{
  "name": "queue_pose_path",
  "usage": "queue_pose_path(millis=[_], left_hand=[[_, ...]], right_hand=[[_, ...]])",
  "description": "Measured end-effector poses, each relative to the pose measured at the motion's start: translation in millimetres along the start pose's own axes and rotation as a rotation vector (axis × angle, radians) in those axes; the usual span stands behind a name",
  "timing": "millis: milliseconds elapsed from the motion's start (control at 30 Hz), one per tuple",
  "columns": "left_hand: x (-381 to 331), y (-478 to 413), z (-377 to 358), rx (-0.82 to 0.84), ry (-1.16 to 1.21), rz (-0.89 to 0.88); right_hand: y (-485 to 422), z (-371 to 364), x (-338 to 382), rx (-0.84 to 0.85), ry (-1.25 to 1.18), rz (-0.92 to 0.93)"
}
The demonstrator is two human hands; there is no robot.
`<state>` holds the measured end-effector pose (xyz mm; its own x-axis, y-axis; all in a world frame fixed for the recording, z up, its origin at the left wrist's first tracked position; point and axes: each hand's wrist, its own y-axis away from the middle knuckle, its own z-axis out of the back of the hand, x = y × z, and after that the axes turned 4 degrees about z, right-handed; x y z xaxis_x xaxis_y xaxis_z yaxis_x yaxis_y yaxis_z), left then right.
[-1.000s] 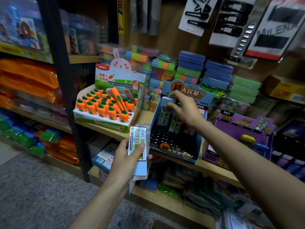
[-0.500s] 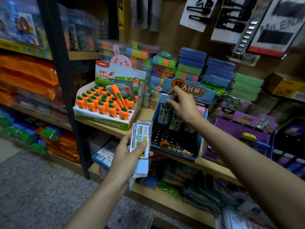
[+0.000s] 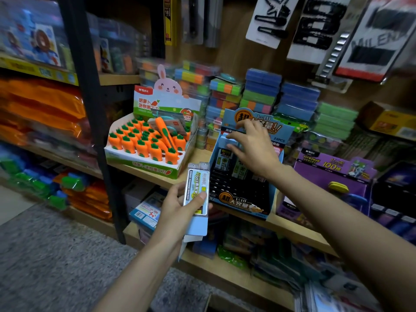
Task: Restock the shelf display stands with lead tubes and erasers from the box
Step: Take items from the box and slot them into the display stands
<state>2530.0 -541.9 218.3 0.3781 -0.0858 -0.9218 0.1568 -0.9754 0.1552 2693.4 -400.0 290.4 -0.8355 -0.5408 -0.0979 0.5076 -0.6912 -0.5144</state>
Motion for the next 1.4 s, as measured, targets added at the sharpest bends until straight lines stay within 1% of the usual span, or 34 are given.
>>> queue_pose_path(millis=[67, 133, 233, 300, 333, 433, 533, 600, 767, 800, 867, 933, 1000, 1100, 1167, 1233, 1300, 1400], left_hand=[[0, -1, -2, 0.001, 0.019, 0.005], [0, -1, -3, -0.004, 0.031, -0.006], [1, -2, -4, -0.032, 0.015, -0.037], [2, -3, -7, -0.046, 0.026, -0.034], [3, -3, -8, -0.038, 0.057, -0.029], [1, -2, -14, -0.014, 0.121, -0.012], [-2, -1, -14, -0.043, 0.136, -0.016], [-5, 0, -13, -0.077, 0.129, 0.006], [-10, 0, -1, -0.11, 0.027, 0.014], [-10, 0, 2, -0.105, 0.014, 0.009], [-10, 1, 6, -0.077, -0.002, -0.003], [-10, 1, 8, -0.056, -0.012, -0.019], [-11, 1, 10, -0.044, -0.012, -0.037], [-13, 0, 12, -0.024, -0.016, -0.062], [-14, 1, 14, -0.003, -0.037, -0.067], [-15, 0, 17, -0.005, -0.071, -0.055], [-16, -1, 18, -0.015, -0.081, -0.033], [-15, -2, 18, -0.02, -0.097, -0.006]], right_hand=[[21, 11, 16, -0.041, -0.078, 0.009], [50, 20, 36, -0.02, -0.318, -0.1], [97, 29, 74, 0.182, -0.857, -0.332], [120, 28, 100, 0.301, -1.123, -0.46], [127, 25, 111, 0.321, -1.235, -0.527], [134, 18, 131, 0.248, -1.454, -0.71], [135, 21, 132, 0.158, -1.572, -0.777], [137, 25, 128, 0.114, -1.55, -0.789], [141, 30, 103, 0.022, -1.381, -0.831], [140, 32, 96, -0.001, -1.379, -0.85], [136, 36, 80, -0.067, -1.467, -0.895], [128, 42, 64, -0.119, -1.522, -0.886], [115, 47, 45, -0.158, -1.427, -0.801], [86, 56, 16, -0.198, -1.152, -0.626], [62, 61, -1, -0.177, -0.96, -0.491], [38, 62, -12, -0.1, -0.766, -0.373], [18, 57, -16, 0.012, -0.588, -0.28], [-1, 43, -12, 0.149, -0.393, -0.146]])
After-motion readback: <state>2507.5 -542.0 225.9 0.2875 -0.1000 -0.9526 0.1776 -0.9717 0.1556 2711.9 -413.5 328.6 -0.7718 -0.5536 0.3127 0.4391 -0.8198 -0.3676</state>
